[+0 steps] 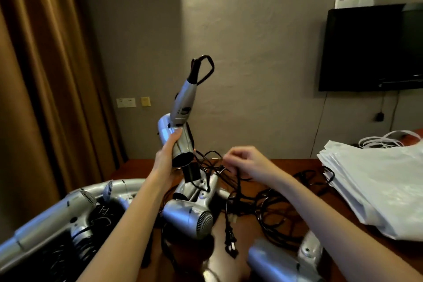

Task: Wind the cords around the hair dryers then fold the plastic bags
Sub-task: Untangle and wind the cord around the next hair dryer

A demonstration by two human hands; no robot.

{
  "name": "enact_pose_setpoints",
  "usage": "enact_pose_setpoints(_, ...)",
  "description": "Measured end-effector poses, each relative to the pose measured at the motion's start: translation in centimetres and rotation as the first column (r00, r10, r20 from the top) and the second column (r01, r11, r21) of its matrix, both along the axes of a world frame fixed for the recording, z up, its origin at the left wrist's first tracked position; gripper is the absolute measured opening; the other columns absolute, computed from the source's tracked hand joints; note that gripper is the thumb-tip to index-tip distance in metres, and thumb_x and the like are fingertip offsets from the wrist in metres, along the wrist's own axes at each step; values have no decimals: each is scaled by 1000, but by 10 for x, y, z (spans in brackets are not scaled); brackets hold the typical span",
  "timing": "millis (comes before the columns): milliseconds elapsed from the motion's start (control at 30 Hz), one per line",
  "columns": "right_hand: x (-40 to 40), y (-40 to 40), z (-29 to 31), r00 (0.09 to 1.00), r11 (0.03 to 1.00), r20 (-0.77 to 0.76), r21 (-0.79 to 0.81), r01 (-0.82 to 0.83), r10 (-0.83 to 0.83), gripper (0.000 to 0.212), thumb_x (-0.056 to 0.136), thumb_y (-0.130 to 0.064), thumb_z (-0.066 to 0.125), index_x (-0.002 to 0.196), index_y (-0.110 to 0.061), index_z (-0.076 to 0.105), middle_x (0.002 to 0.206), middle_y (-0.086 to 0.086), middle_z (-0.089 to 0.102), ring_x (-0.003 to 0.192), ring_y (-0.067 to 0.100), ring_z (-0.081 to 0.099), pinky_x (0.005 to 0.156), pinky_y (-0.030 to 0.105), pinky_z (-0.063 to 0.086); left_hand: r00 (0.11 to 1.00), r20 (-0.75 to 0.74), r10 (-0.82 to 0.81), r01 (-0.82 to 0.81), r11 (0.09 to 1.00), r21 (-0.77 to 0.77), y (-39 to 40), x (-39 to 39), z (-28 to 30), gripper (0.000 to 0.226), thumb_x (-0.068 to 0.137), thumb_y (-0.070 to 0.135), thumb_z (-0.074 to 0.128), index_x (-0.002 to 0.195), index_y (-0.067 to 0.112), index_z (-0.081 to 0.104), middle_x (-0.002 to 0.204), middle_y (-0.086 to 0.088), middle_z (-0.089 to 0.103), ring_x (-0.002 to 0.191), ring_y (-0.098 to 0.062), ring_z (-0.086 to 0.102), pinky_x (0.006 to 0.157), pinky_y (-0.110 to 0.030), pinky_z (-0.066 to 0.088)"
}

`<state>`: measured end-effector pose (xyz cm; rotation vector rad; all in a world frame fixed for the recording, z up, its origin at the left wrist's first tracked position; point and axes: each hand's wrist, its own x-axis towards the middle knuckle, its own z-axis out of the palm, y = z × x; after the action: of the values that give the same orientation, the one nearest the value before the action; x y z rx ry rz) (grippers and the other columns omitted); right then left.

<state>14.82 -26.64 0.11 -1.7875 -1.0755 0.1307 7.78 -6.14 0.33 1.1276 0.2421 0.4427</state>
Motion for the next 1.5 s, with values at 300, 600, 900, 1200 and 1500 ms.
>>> enact_pose_setpoints(300,35,-61,2,981,964,30,-185,192,-190,10,91,-24,64,84,-20,70,75,-9,67,65,-5,60,63,10,42,992,-120,50,-45,998,51,-26,16,-24,39,80,29,76,100,1,58,89,-16,68,76,-28,67,75,-43,57)
enact_pose_setpoints(600,58,-122,-22,865,853,75,-146,501,-495,50,85,-14,71,130,-23,50,122,-2,57,107,14,59,94,29,47,979,-178,95,-29,940,339,-43,26,-51,86,41,50,94,109,7,63,97,-14,72,88,-28,71,79,-44,60)
enact_pose_setpoints(900,33,-99,-32,881,890,175,211,403,-440,18,96,-23,54,108,-27,67,101,-16,69,101,1,61,81,10,43,991,-117,-62,79,985,152,-42,25,-76,56,76,41,74,114,2,65,95,-20,70,81,-31,67,72,-38,53)
enact_pose_setpoints(1200,7,-84,-65,895,934,311,262,244,-321,26,97,-48,38,113,-37,56,77,-8,64,55,21,56,57,33,46,996,-32,79,-75,991,109,-43,33,-75,37,92,35,61,113,5,61,98,-18,71,81,-29,68,70,-37,53)
enact_pose_setpoints(1500,44,-94,-94,956,969,179,-46,244,-233,58,76,-74,56,92,-22,77,79,-5,72,77,7,66,77,30,51,999,-42,6,12,910,414,-46,26,-78,60,54,55,76,100,17,64,104,-16,70,89,-29,68,82,-47,54)
